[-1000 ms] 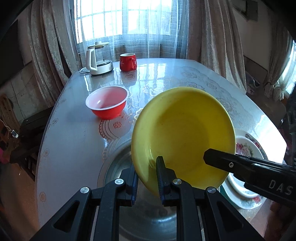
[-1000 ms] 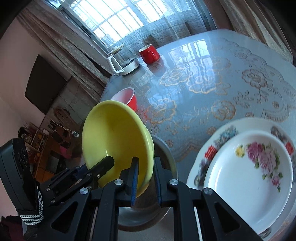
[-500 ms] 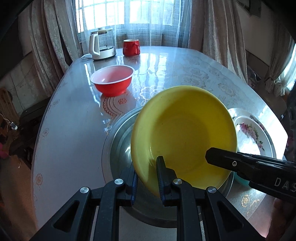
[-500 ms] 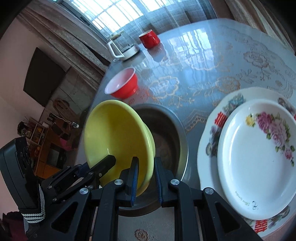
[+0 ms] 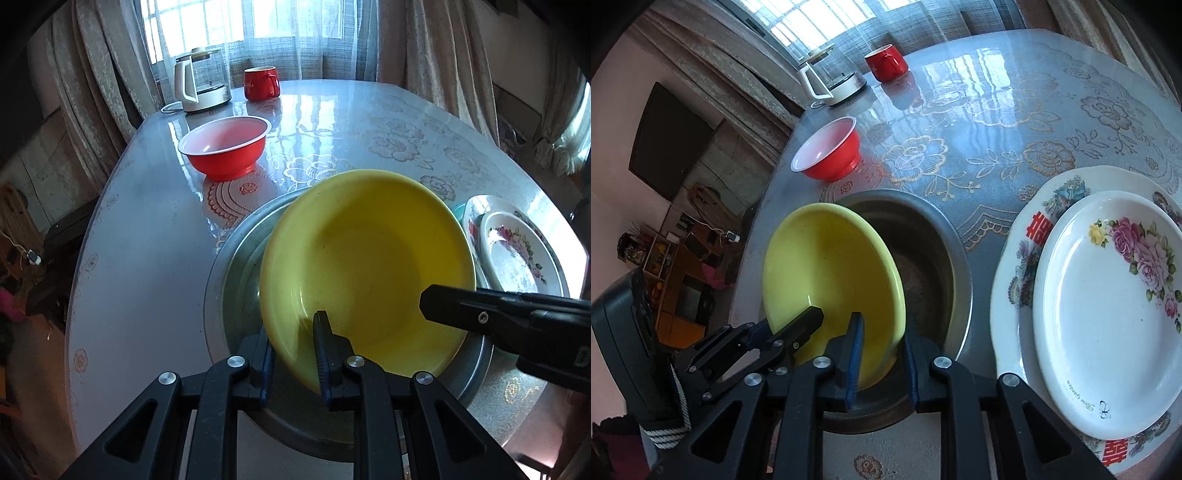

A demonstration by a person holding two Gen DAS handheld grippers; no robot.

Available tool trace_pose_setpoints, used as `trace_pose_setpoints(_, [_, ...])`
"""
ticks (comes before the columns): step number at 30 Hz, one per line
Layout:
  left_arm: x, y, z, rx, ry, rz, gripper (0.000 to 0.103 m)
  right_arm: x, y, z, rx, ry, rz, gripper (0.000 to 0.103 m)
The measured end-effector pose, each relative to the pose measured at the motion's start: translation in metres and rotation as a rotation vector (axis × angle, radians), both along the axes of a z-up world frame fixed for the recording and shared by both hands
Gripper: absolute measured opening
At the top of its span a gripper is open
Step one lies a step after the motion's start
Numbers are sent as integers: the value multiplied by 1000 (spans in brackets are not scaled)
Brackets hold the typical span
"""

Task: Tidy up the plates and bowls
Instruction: 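Lower the yellow bowl into the steel bowl and open both tools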

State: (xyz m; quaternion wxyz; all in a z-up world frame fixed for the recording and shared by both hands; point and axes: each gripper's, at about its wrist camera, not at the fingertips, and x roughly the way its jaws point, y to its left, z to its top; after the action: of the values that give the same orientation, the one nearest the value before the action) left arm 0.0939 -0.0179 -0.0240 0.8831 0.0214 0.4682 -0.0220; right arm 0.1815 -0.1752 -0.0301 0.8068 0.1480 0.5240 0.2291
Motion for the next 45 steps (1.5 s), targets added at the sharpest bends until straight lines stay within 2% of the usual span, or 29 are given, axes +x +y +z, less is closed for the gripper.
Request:
trace_pose_setpoints(5, [6,-4,-2,33,11,-6,21,6,-1,3,-14,13,-16,27])
trace_pose_setpoints(7, [7,-7,-4,52,14,-9,21,7,-4,5,-10,18,-43,37])
trace_pose_setpoints(8, [8,-8,-4,55,16,-11,21,8,-5,7,-16,19,-59,39])
trace_pose_setpoints(14, [11,-13,-9,78,17,-16,21,8,-11,8,1,12,-59,38])
trace_pose_setpoints(21, [15,-7,-8,31,15,11,21,7,-21,8,52,13,-76,38])
trace_pose_setpoints(32, [14,3,6,23,-26,70,21,6,-24,7,77,14,-80,38])
trace_pose_setpoints(34, [13,4,10,20,-37,76,24,6,-24,7,76,12,-79,38])
trace_pose_setpoints(36, [12,5,14,18,-44,82,37,6,-23,8,73,10,-78,38])
trace_pose_setpoints(45, [8,7,24,24,-81,95,56,6,-20,12,65,-15,-72,38])
